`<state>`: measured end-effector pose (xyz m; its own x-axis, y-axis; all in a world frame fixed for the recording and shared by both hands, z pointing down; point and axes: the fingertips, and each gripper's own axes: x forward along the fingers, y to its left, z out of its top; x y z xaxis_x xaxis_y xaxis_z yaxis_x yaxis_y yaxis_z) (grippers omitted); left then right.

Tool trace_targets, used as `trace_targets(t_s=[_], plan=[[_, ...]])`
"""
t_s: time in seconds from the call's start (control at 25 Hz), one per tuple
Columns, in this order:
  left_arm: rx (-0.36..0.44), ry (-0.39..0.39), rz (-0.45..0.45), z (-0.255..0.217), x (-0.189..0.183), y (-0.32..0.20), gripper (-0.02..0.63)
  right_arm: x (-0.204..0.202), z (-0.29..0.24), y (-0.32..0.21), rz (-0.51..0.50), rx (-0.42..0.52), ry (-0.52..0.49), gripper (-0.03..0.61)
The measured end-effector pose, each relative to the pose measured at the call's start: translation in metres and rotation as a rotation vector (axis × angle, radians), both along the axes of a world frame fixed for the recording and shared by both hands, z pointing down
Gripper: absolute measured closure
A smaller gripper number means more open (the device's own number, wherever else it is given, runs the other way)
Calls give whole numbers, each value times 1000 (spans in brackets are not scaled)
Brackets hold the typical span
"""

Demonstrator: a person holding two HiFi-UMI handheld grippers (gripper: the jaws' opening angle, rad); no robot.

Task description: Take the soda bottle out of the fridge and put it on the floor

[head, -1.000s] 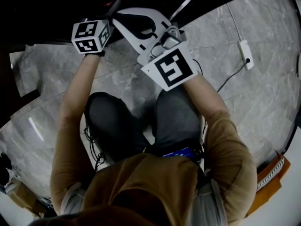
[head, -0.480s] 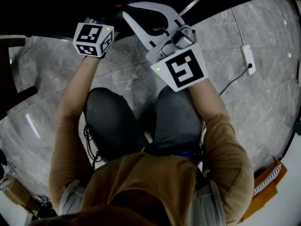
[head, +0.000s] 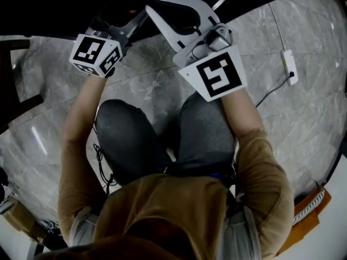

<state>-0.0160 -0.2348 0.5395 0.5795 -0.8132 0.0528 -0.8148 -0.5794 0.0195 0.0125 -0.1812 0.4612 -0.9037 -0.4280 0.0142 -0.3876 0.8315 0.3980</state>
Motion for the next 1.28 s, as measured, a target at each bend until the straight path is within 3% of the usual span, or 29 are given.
trace_targets(t_s=[0.36,0.48,0.72,1.0,1.12,1.28], plan=[[-22,6,75,9,8,41,314,10,-4,0,-23,-1,-52,577],[-47,49,124,20,14,59,314,5,-4,0,-36,8,-61,577],[-55,52,201,35,13,89,314,-10,22,8,-84,20,51,577],[-108,22,249,80,22,112,314,-18,38,12,-119,10,80,577],[-126,26,249,98,25,117,314,-22,48,16,-136,9,133,577],[-210,64,190,142,23,114,314,-28,52,21,-163,3,133,577]])
